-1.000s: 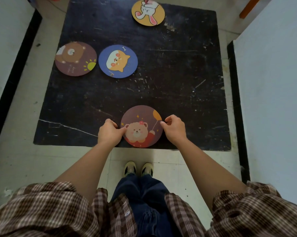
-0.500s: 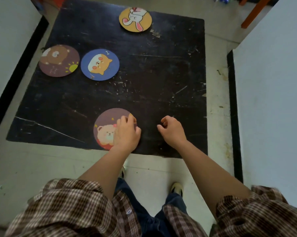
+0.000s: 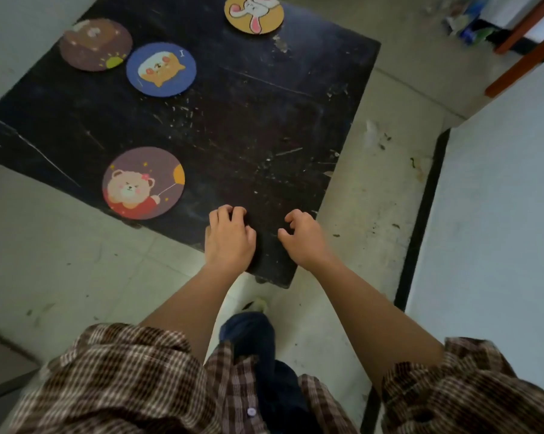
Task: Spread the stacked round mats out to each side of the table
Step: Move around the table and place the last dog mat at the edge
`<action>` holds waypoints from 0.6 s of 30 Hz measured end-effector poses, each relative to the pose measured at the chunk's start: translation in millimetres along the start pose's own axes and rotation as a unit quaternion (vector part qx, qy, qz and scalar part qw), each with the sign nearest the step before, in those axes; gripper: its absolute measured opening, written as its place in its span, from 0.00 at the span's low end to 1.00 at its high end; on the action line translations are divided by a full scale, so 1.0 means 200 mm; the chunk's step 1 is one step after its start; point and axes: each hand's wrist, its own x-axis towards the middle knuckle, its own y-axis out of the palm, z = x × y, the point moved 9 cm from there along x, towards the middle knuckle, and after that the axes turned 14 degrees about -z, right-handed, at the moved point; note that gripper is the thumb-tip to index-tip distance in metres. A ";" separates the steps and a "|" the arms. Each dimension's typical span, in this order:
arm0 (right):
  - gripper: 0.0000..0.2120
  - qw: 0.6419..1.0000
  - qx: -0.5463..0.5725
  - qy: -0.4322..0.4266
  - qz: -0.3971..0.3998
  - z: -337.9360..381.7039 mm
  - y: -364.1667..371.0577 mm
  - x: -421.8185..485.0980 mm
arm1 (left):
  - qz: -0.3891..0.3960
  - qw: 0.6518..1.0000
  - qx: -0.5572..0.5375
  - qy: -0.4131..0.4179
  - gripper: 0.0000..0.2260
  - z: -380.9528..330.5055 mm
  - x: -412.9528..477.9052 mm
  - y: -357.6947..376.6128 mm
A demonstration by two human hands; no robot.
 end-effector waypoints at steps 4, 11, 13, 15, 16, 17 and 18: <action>0.17 0.999 -0.012 -0.045 0.012 0.03 -0.04 0.13 | -0.008 0.999 0.023 -0.040 0.16 -0.03 0.05 0.01; 0.17 0.989 -0.042 -0.131 0.050 0.20 -0.07 0.46 | -0.024 0.992 0.004 -0.121 0.18 -0.06 0.23 0.05; 0.16 0.981 -0.063 -0.167 0.079 0.25 -0.06 0.53 | -0.029 0.988 -0.008 -0.151 0.19 -0.06 0.29 0.05; 0.16 0.964 -0.093 -0.227 0.101 0.32 -0.05 0.58 | -0.032 0.984 -0.006 -0.173 0.19 -0.05 0.35 0.05; 0.16 0.955 -0.104 -0.255 0.109 0.36 -0.04 0.61 | -0.031 0.983 -0.004 -0.183 0.19 -0.05 0.38 0.06; 0.16 0.947 -0.115 -0.275 0.116 0.39 -0.04 0.64 | -0.031 0.981 -0.003 -0.192 0.19 -0.05 0.40 0.05; 0.17 0.940 -0.127 -0.292 0.121 0.43 -0.04 0.67 | -0.030 0.980 0.001 -0.199 0.20 -0.05 0.43 0.05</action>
